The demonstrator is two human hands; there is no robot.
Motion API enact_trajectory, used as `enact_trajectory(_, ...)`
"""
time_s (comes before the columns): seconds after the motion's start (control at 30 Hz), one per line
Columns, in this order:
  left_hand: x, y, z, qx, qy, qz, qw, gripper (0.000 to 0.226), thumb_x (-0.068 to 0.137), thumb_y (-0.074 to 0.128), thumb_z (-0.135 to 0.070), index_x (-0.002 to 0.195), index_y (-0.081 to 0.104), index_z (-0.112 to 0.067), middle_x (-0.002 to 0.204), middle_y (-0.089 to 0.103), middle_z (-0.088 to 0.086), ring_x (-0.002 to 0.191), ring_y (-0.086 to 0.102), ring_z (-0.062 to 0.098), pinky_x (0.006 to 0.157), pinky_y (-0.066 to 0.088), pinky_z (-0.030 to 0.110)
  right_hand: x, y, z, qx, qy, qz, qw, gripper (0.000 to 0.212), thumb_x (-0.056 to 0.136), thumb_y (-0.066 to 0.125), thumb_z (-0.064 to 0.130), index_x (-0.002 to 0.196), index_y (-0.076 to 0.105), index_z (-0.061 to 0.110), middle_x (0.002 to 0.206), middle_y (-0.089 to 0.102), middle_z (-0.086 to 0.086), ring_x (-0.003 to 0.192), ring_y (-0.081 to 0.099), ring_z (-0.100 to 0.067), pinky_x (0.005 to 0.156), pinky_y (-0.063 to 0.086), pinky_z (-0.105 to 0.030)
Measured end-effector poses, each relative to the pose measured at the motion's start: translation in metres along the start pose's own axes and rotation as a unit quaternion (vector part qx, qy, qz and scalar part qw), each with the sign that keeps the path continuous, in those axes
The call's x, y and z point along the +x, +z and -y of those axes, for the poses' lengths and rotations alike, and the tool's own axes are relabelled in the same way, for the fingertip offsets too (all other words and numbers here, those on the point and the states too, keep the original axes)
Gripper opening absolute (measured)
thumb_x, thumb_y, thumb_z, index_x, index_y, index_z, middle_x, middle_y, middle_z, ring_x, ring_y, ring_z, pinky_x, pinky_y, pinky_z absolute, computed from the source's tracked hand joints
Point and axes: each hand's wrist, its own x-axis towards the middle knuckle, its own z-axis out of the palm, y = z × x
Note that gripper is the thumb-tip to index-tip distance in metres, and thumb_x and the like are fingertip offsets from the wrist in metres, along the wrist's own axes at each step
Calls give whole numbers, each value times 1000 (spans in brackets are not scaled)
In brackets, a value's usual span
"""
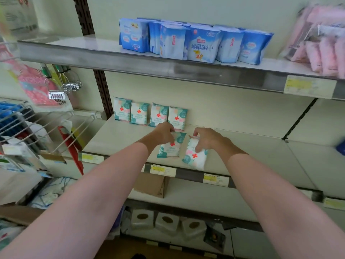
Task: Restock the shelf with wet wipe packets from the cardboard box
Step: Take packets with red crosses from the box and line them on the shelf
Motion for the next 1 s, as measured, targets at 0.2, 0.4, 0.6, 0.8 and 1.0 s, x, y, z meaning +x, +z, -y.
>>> enact_trajectory(0.2,15,-15,25,12,19,5,1000,40,81,69,-3,121,61,-4,110,57,8,91,53,20,64,39,22,30,-5,37,-23,-24,25,999,57,72,83,20,121,54,18,111,58,-3,95,57,-24,73,47,-32)
enact_trajectory(0.4,41,-45,61,-1,14,8,1000,31,82,69,-1,112,62,-4,101,58,8,89,55,22,70,45,26,54,-2,61,190,68,-132,970,54,82,77,17,126,45,11,115,57,-5,103,58,-28,76,44,-32)
enact_trajectory(0.6,65,-56,80,-2,42,51,998,27,80,71,-3,106,63,-4,90,56,5,85,54,22,66,42,25,56,25,65,161,102,-119,974,54,78,75,9,126,51,20,117,61,-3,95,56,-23,74,46,-30)
enact_trajectory(0.8,87,-57,68,36,95,78,992,29,80,68,-5,108,63,-7,95,56,3,76,52,14,60,41,22,63,32,64,102,118,-103,982,58,87,62,10,141,48,22,132,58,-3,118,57,-26,87,48,-31)
enact_trajectory(1.0,99,-41,51,11,110,80,991,42,79,69,-4,120,62,-7,106,55,3,82,53,15,59,41,20,68,45,33,420,205,-213,858,47,87,67,9,128,45,10,122,58,-9,101,57,-26,78,46,-31)
